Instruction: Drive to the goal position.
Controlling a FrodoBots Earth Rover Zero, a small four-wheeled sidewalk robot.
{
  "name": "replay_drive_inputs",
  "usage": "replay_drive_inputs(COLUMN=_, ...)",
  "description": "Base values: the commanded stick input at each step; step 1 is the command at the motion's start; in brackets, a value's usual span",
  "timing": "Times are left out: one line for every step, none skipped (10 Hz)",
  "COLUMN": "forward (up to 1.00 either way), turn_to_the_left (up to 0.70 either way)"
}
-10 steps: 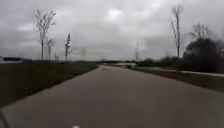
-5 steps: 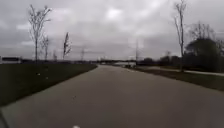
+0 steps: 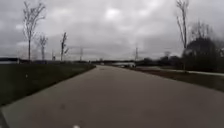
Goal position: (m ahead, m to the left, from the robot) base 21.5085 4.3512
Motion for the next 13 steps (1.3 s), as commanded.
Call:
replay_drive_inputs(forward=1.0, turn_to_the_left=0.0)
replay_drive_inputs(forward=1.0, turn_to_the_left=0.0)
replay_drive_inputs(forward=1.0, turn_to_the_left=0.0)
replay_drive_inputs(forward=1.0, turn_to_the_left=0.0)
replay_drive_inputs(forward=1.0, turn_to_the_left=0.0)
replay_drive_inputs(forward=1.0, turn_to_the_left=0.12)
replay_drive_inputs(forward=1.0, turn_to_the_left=0.34)
replay_drive_inputs(forward=1.0, turn_to_the_left=0.4)
replay_drive_inputs(forward=1.0, turn_to_the_left=0.4)
replay_drive_inputs(forward=1.0, turn_to_the_left=0.4)
replay_drive_inputs(forward=1.0, turn_to_the_left=0.29)
replay_drive_inputs(forward=1.0, turn_to_the_left=0.09)
replay_drive_inputs(forward=1.0, turn_to_the_left=0.0)
